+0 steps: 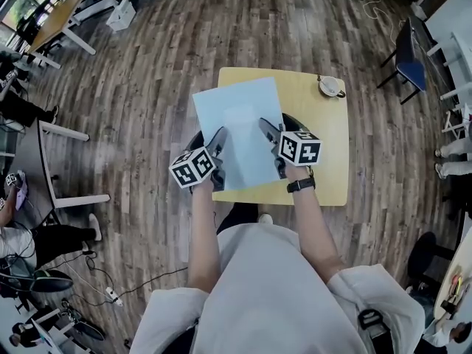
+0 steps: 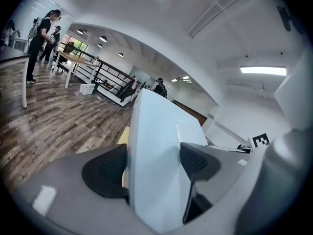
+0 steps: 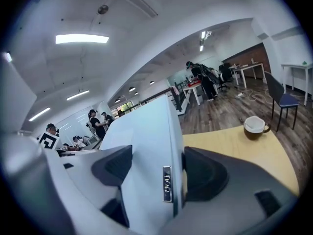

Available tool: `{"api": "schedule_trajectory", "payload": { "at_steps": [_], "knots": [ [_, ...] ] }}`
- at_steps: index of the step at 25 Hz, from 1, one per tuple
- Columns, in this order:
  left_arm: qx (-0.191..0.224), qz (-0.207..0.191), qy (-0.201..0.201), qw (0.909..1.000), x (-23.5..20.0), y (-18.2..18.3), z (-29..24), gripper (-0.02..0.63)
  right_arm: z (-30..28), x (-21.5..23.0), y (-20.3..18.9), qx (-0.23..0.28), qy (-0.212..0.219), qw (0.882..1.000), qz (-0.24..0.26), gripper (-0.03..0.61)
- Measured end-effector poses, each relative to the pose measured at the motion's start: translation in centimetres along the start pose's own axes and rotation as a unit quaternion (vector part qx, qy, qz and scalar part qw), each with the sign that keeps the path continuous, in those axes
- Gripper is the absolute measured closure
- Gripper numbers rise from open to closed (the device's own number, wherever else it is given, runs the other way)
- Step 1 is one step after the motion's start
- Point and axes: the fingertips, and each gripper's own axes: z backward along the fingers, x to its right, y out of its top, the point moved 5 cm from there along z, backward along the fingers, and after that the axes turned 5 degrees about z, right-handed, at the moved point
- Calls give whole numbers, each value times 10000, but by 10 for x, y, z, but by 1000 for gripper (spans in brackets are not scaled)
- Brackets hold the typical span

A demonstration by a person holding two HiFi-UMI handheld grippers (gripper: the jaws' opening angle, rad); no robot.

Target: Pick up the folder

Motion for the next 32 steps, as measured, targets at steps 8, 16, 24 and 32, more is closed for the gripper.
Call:
{"api": "schedule_trajectory", "payload": {
  "at_steps": [8,16,24,32],
  "knots": [
    [713,-676,-127,9951,44,39,49,267,43,-35,41,711,213,9971,140,268],
    [1266,-971,-321,9867,88,58,95,267,93,-59,69,1332,313,9901,308,267],
    [1843,-1305,-615,9722,144,72,139,267,156,-78,101,1989,333,9772,667,268],
    [2283,-1684,-836,9553,188,74,175,267,211,-91,116,2556,295,9625,857,267]
  ]
}}
